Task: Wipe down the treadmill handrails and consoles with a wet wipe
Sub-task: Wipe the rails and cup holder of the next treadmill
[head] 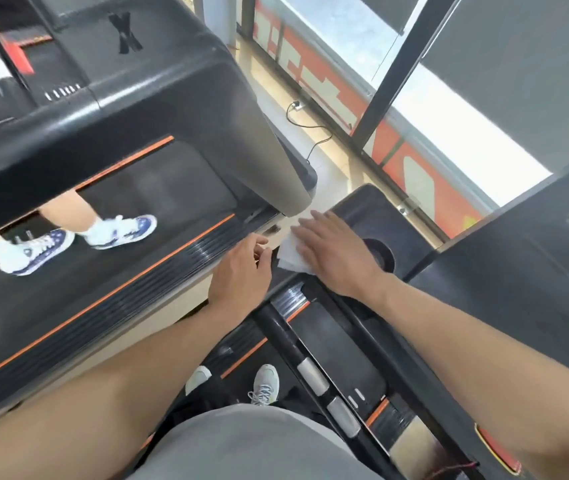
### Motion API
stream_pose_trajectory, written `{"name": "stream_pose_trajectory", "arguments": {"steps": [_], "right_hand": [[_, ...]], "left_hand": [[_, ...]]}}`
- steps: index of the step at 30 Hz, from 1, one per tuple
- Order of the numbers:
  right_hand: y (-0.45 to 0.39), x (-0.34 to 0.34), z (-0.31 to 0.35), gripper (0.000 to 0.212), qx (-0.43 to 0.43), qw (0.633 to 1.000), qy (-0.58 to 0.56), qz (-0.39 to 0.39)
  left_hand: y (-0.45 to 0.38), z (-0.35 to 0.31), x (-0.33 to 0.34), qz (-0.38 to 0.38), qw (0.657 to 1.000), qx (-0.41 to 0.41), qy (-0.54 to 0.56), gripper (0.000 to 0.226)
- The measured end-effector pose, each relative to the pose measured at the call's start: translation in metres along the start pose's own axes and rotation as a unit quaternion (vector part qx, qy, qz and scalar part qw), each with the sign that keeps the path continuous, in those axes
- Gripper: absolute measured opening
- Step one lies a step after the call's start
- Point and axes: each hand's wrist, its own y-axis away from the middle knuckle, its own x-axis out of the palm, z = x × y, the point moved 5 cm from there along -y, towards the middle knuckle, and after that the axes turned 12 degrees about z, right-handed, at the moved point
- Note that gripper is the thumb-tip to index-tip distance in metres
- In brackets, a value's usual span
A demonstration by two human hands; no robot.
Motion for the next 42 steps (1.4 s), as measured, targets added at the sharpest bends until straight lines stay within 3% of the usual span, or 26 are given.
{"name": "stream_pose_trajectory", "arguments": {"steps": [2, 7, 10, 12, 15, 17, 23, 25, 30, 33, 35, 39, 42], "right_hand": [[0.003, -0.001, 0.000, 0.055, -0.010, 0.999, 0.048, 0.004], [-0.004, -0.028, -0.065, 0.065, 0.205, 0.974, 0.093, 0.007], [-0.009, -0.029, -0.053, 0.068, 0.152, 0.988, -0.005, -0.003], [-0.006, -0.024, -0.020, 0.048, 0.090, 0.993, -0.072, -0.016], [0.003, -0.004, 0.028, 0.040, -0.020, 0.999, -0.044, -0.011], [-0.002, 0.002, 0.023, 0.038, -0.063, 0.998, -0.021, -0.001], [-0.029, -0.039, -0.086, 0.048, 0.132, 0.990, -0.020, -0.044], [-0.031, -0.041, -0.055, 0.041, 0.118, 0.992, -0.012, -0.046], [-0.014, 0.010, 0.073, 0.021, -0.033, 0.997, -0.042, -0.051], [-0.007, 0.019, 0.077, 0.035, -0.100, 0.993, -0.024, -0.059], [-0.007, 0.010, 0.050, 0.040, -0.067, 0.996, 0.002, -0.062], [-0.002, -0.005, -0.007, 0.037, 0.105, 0.988, -0.026, -0.108], [0.001, 0.008, 0.048, 0.037, 0.074, 0.990, -0.025, -0.116]], "left_hand": [[-0.001, 0.000, 0.001, -0.005, 1.000, 0.001, -0.008, 0.014], [-0.002, -0.001, 0.002, 0.007, 1.000, -0.001, -0.005, 0.016], [-0.002, -0.003, 0.002, 0.006, 1.000, 0.002, -0.016, 0.020], [-0.002, -0.004, 0.002, -0.004, 1.000, 0.006, -0.028, 0.024], [-0.002, -0.005, 0.002, -0.024, 0.999, 0.015, -0.036, 0.031], [-0.002, -0.004, 0.001, -0.028, 0.999, 0.015, -0.036, 0.032], [-0.004, -0.003, 0.002, -0.022, 0.999, 0.011, -0.023, 0.032], [-0.004, -0.002, 0.001, -0.029, 0.999, 0.018, -0.015, 0.032], [0.005, -0.007, -0.005, -0.089, 0.993, 0.073, 0.016, 0.052], [0.010, -0.007, -0.010, -0.116, 0.988, 0.084, 0.058, 0.059], [0.012, -0.007, -0.012, -0.104, 0.985, 0.101, 0.096, 0.058], [0.024, 0.011, -0.030, -0.108, 0.980, 0.072, 0.154, 0.042], [0.046, 0.050, -0.054, -0.083, 0.990, 0.014, 0.114, 0.030]]}}
